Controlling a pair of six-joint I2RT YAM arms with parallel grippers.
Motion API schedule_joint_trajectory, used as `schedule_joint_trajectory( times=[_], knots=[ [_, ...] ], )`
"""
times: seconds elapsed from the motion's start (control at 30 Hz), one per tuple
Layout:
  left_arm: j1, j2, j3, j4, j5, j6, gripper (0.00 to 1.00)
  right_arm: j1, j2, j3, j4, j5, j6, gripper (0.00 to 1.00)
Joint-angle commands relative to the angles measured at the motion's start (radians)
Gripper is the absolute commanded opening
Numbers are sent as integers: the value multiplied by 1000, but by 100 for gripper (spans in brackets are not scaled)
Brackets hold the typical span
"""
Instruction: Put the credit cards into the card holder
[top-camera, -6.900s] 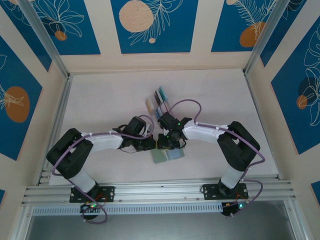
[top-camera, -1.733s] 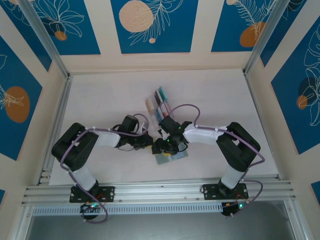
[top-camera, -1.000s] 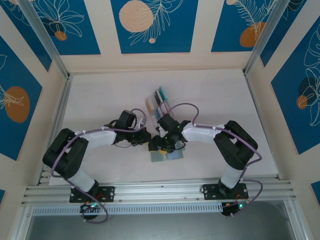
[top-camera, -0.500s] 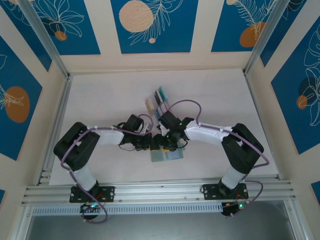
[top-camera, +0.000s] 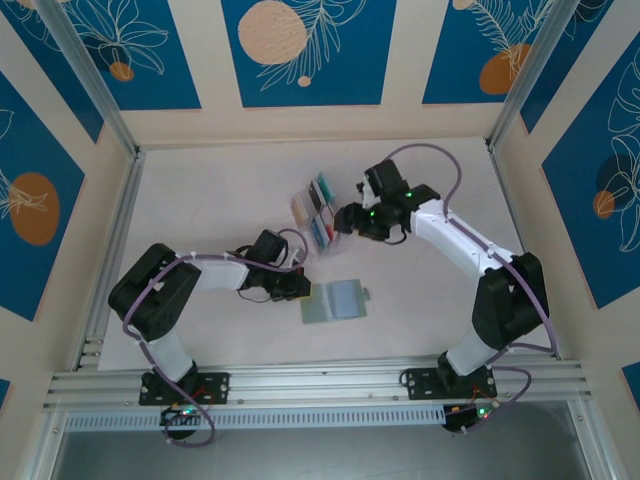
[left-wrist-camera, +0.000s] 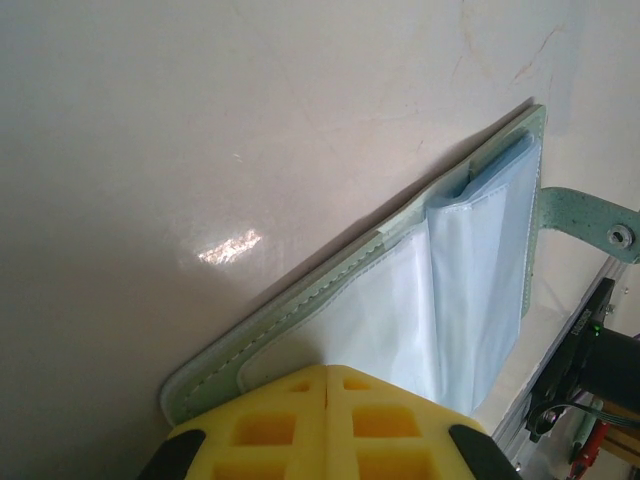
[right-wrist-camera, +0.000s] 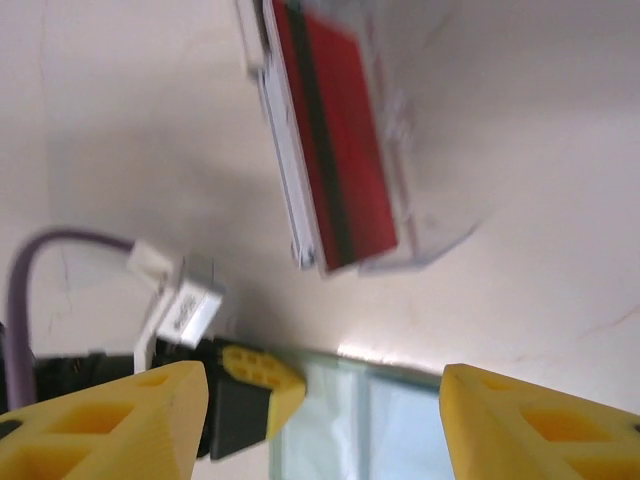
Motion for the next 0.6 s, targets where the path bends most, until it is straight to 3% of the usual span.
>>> schedule_joint_trajectory(
  times=[0.0,0.13,0.57],
  knots=[
    [-9,19,-15,-49,-43,27,0,-16,78,87,-61,-1,-74,63],
    [-9,17,-19,-46,-46,26,0,-16,140,159,-60,-37,-90,56],
    [-9,24,-17,-39,-42,21,0,32,282,275,-97,-45,-130,55]
  ],
)
